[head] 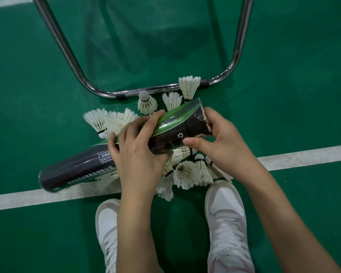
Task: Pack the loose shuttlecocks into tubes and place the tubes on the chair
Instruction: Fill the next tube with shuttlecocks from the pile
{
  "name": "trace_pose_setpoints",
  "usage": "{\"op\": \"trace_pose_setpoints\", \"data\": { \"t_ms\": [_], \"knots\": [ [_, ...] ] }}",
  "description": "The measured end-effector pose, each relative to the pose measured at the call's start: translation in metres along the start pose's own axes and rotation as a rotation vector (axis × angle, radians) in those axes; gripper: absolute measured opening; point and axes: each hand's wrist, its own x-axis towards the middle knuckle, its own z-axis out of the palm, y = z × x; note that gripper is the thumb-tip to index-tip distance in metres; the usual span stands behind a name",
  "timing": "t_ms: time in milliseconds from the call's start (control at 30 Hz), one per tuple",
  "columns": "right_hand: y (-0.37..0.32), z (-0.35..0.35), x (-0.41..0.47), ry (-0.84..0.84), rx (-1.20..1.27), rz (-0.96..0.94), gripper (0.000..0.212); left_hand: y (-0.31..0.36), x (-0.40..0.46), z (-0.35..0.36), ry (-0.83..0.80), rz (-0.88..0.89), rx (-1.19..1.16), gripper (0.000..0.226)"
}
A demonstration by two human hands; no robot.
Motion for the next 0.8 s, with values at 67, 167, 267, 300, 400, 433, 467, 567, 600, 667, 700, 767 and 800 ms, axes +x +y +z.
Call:
{"op": "trace_pose_setpoints", "data": {
  "t_ms": [67, 167, 267, 300, 400, 433, 467, 567, 600, 667, 700, 767, 800],
  "knots": [
    [0.001, 0.000, 0.000, -0.022, 0.009, 0.003, 0.036, 0.000, 0.000, 0.000, 0.000, 0.001, 0.003, 0.081],
    [0.003, -0.003, -0.001, -0.007, 0.057, -0.009, 0.036, -0.001, 0.000, 0.001, -0.013, -0.008, -0.013, 0.081],
    [0.008, -0.016, -0.003, 0.080, 0.095, -0.040, 0.033, -0.008, -0.001, -0.001, -0.027, -0.054, -0.023, 0.081],
    [0.012, -0.021, -0.002, 0.113, 0.102, -0.044, 0.032, -0.012, -0.002, -0.002, -0.029, -0.084, -0.017, 0.081],
    [0.034, -0.033, 0.004, 0.207, 0.092, -0.008, 0.027, -0.021, -0.003, -0.003, -0.034, -0.156, 0.015, 0.083],
    [0.044, -0.034, 0.008, 0.229, 0.067, 0.012, 0.026, -0.022, -0.003, -0.003, -0.034, -0.159, 0.022, 0.083],
    [0.054, -0.036, 0.013, 0.245, 0.038, 0.030, 0.027, -0.023, -0.004, -0.003, -0.036, -0.159, 0.022, 0.083],
    [0.080, -0.035, 0.029, 0.262, -0.030, 0.083, 0.030, -0.024, -0.004, -0.002, -0.046, -0.158, 0.010, 0.084],
    [0.087, -0.032, 0.035, 0.260, -0.048, 0.101, 0.031, -0.025, -0.004, -0.001, -0.046, -0.158, 0.008, 0.084],
    [0.097, -0.025, 0.045, 0.235, -0.080, 0.141, 0.034, -0.027, -0.003, 0.000, -0.037, -0.156, 0.009, 0.084],
    [0.102, -0.021, 0.049, 0.210, -0.095, 0.155, 0.036, -0.028, -0.003, 0.000, -0.031, -0.159, 0.009, 0.084],
    [0.112, -0.013, 0.055, 0.149, -0.123, 0.160, 0.041, -0.031, -0.003, 0.000, -0.024, -0.168, 0.007, 0.084],
    [0.117, -0.009, 0.058, 0.125, -0.135, 0.161, 0.043, -0.032, -0.004, 0.000, -0.020, -0.170, 0.007, 0.084]
  ]
}}
